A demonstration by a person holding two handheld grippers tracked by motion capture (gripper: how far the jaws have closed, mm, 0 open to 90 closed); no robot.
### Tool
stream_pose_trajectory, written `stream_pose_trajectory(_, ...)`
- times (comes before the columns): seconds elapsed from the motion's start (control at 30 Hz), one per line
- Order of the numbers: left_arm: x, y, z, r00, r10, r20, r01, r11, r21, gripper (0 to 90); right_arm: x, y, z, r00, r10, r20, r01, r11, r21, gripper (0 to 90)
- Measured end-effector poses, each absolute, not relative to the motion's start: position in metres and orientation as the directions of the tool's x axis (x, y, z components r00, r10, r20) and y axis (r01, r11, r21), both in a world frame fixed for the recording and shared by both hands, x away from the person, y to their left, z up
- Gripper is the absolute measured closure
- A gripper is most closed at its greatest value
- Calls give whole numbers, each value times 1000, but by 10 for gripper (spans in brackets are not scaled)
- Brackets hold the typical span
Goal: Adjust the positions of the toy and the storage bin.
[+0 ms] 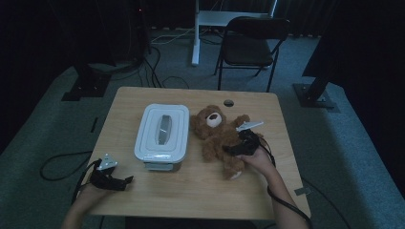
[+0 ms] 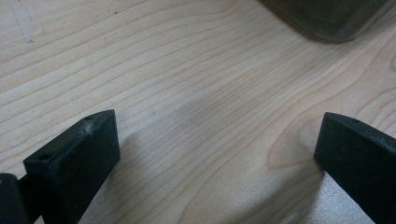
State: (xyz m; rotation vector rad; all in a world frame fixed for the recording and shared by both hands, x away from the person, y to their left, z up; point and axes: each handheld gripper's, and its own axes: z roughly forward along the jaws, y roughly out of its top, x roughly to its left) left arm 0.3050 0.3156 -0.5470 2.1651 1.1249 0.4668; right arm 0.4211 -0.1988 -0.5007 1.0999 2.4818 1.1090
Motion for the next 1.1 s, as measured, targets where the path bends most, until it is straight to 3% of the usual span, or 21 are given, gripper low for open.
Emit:
stream_pose_trajectory(0.3,305,316,-547,569,822,17,592,-424,685,6,424,-195,-503,-675,731,99,575,438,691,153)
stream_pose_trajectory(0.67,305,316,-547,569,822,17,593,-424,685,7,413,-196,-502,-658,748,83,545,398,738,478)
stream_pose_trajectory(0.9,305,316,-547,569,822,17,592,-425,685,7,408,-195,-494,-618,782,84,548,351,759,604)
stream_pose_trajectory(1.1,305,316,-547,570,822,17,592,-425,684,6,408,-194,-486,-600,795,90,542,321,777,632)
